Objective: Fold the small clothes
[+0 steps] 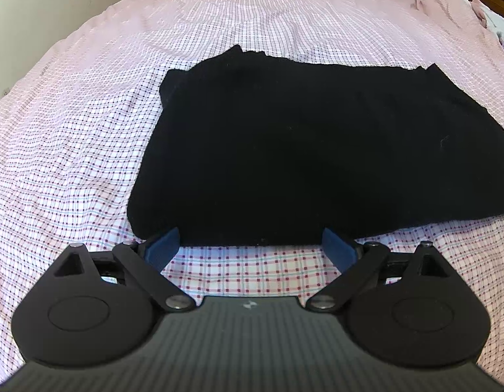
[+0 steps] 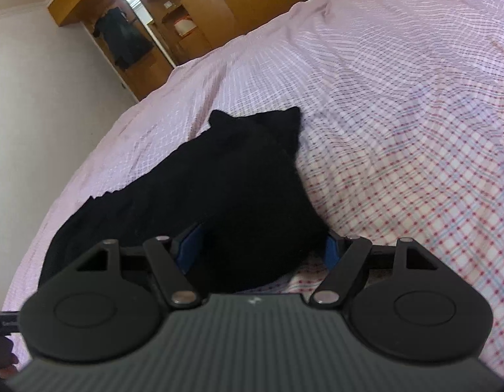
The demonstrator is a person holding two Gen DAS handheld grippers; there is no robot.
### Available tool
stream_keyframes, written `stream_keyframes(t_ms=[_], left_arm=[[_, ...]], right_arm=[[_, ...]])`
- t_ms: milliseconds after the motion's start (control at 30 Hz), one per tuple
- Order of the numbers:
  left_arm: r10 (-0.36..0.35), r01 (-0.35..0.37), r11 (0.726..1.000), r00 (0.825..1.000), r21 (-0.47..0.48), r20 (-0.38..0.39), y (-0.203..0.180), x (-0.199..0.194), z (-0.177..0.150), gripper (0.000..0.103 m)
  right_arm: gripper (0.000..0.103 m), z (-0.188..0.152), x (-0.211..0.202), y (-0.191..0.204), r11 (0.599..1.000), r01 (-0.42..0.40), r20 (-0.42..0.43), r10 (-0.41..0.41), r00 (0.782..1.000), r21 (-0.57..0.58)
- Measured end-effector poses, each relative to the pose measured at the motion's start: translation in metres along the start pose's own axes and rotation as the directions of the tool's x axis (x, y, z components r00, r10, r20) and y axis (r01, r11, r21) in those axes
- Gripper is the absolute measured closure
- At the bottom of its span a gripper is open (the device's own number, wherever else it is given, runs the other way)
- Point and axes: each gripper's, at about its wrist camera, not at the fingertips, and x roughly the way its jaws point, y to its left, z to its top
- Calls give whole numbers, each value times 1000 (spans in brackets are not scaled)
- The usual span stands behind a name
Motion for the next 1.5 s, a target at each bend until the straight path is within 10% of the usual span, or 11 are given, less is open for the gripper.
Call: stream_keyframes(t_ms=[1167, 1300, 1500], left_arm=[[-22, 21, 1000, 1000, -21, -9, 5, -2, -3, 7], [-20, 20, 999, 1000, -27, -10, 11, -3, -3, 7], [2, -2, 1000, 1000, -22, 2, 25, -9, -2, 7]], right_arm=[[44, 6, 33, 0, 971, -134, 84, 119, 989, 198], [70, 9, 38, -8, 957, -110, 94, 87, 992, 269], [76, 13, 27, 0, 964, -114, 143, 81, 986, 239]])
